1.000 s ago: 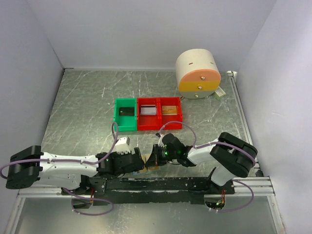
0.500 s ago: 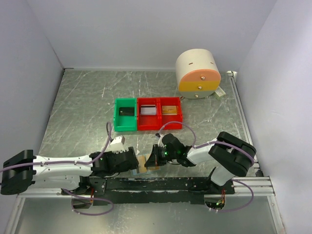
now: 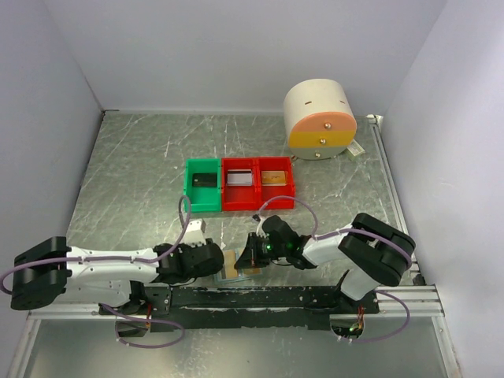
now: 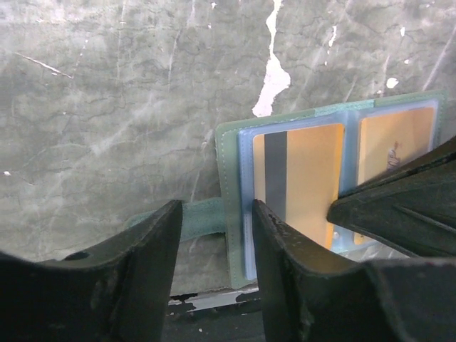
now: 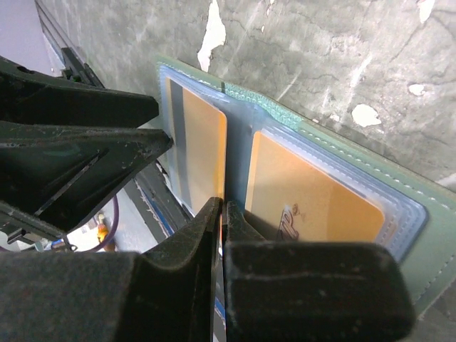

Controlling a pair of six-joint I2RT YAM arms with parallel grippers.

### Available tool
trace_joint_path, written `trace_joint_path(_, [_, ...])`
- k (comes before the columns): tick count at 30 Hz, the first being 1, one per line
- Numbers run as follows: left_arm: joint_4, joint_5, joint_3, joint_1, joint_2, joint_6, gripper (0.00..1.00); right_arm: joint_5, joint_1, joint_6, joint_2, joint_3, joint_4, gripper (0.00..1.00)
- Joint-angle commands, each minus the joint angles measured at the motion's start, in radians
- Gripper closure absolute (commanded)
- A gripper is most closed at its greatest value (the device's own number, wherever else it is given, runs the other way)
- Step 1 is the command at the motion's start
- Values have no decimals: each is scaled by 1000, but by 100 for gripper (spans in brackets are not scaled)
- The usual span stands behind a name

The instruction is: Take the credit cards out of the card holder

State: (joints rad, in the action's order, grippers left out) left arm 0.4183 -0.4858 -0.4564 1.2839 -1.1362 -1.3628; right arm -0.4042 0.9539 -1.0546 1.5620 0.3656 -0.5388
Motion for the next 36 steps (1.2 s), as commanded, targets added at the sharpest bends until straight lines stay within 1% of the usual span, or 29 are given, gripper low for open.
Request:
trace_joint_path(1, [-20,51,-3,-3,-59,-31,48,24,0,-9,-33,-8,-9,96])
trace_joint_path(7, [-18,56,-18,-3,-96,-14,52,24,-1,-10,-43,-11,-3,97])
trace_joint_path(14, [-19,64,-35,-3,-157,-5,54,25,-2,-7,-59,-11,9,97])
trace_joint_path(18, [-17,62,-40,-3,-178,-10,58,28,-3,-4,-72,-11,22,97])
trace_joint_path(25, [12,55,-53,-2,-205,-24,59,60,-8,7,-105,-19,60,97])
trace_joint_path(30, [11,55,-55,-1,-214,-22,60,54,-19,7,-112,-35,61,98])
trace_joint_path(34, [27,49,-53,-1,-206,-52,60,62,-28,13,-135,-42,79,98])
trace_joint_path(36, [-1,52,-34,0,-187,-57,60,67,-33,28,-137,-41,98,98])
